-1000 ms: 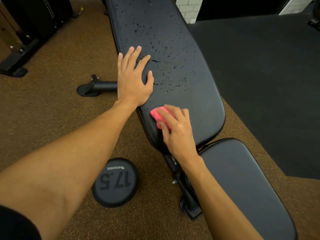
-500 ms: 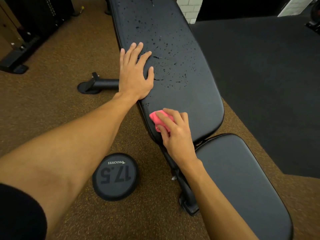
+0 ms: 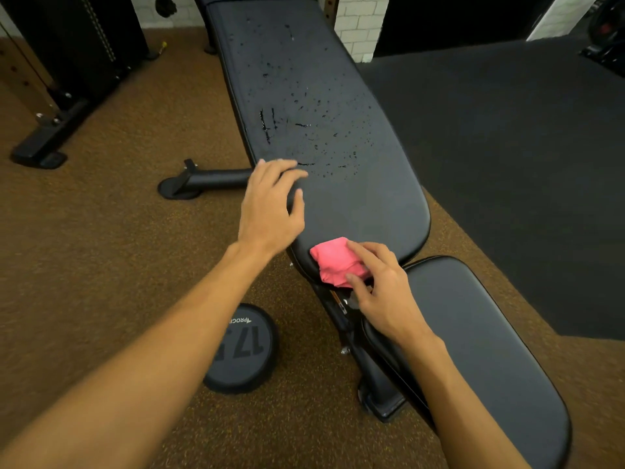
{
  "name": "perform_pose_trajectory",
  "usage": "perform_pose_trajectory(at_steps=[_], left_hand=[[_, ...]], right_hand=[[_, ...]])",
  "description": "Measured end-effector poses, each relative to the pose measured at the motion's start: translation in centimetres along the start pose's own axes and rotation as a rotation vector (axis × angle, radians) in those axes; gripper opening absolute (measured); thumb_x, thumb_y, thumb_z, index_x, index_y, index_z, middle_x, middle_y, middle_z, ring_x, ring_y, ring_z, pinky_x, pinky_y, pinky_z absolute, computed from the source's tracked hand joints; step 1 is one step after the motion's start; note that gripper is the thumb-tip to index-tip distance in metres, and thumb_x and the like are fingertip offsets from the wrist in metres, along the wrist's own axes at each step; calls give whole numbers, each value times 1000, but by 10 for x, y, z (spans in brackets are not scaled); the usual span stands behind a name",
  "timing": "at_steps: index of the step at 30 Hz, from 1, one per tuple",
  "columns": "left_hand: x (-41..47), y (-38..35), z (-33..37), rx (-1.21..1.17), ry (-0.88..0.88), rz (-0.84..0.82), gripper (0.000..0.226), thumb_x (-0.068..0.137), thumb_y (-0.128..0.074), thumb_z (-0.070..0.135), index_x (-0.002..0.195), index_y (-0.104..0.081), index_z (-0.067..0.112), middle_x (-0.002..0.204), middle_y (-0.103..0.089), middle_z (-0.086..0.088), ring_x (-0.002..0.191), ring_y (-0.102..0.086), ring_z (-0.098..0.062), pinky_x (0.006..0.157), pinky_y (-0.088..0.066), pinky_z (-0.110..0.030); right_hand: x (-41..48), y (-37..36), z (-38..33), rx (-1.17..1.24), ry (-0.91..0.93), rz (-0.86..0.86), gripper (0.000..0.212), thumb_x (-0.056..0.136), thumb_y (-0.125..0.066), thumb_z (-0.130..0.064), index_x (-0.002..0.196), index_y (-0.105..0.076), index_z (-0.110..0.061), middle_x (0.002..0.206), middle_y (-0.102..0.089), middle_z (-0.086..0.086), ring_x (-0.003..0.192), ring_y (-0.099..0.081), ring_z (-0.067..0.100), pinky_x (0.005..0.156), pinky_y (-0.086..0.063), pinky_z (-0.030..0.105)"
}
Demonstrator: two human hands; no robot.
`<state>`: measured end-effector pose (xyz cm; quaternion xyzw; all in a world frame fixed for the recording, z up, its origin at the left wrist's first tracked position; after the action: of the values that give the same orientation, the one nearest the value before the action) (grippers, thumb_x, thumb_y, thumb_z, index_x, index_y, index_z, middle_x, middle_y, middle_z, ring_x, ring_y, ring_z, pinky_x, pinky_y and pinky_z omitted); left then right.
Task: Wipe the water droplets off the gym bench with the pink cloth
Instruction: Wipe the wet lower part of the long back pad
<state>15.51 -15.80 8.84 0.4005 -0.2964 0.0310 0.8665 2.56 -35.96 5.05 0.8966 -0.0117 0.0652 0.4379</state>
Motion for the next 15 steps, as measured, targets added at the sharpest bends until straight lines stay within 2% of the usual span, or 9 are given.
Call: perform_pose_trajectory(at_steps=[3, 5, 10, 12, 15], left_hand=[[-38, -3, 28, -39, -38, -12, 24, 97, -65, 21, 119, -73, 18, 122, -70, 4, 119, -58, -17, 112, -38, -33], [-56, -11, 43, -19, -45, -64, 23, 98, -66, 27, 119, -74, 22, 118, -72, 9, 115, -59, -14, 107, -39, -35], [-83, -28, 65, 60, -49, -139, 30, 99, -64, 45, 123, -75, 30, 119, -69, 14, 114, -56, -15, 101, -36, -38], [-86, -32, 69, 100, -7, -114, 36, 97, -63, 57, 120, -76, 33, 119, -67, 14, 114, -55, -15, 100, -35, -39], [-91, -39, 76, 163, 48, -86, 46, 92, -65, 68, 119, -76, 32, 121, -64, 12, 116, -54, -18, 100, -35, -40]], right_hand=[[-6, 2, 3, 113, -84, 121, 47, 94, -82, -14, 139, -68, -17, 121, -64, -6, 98, -62, 0, 90, -49, 12], [-9, 2, 7, 219, -166, 173, 39, 90, -86, -12, 127, -74, -15, 112, -69, -4, 90, -65, -3, 78, -52, 11], [-15, 14, 15, 312, -164, 104, 36, 93, -83, -11, 127, -76, -18, 112, -75, -8, 96, -70, -3, 83, -53, 9], [-16, 27, 28, 274, -163, 155, 29, 97, -75, -4, 124, -77, -17, 113, -76, -8, 97, -69, -4, 83, -49, 6], [-9, 43, 52, 209, -173, 223, 32, 99, -64, 3, 117, -78, -19, 111, -76, -8, 97, -68, 0, 84, -49, 9]])
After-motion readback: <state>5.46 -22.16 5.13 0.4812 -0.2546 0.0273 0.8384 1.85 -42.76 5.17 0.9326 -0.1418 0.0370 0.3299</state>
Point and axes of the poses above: each hand's wrist, its own x-axis towards the middle knuckle, its own y-axis out of the back of the hand, z = x × y, the point moved 6 cm from there along x, towards the middle knuckle
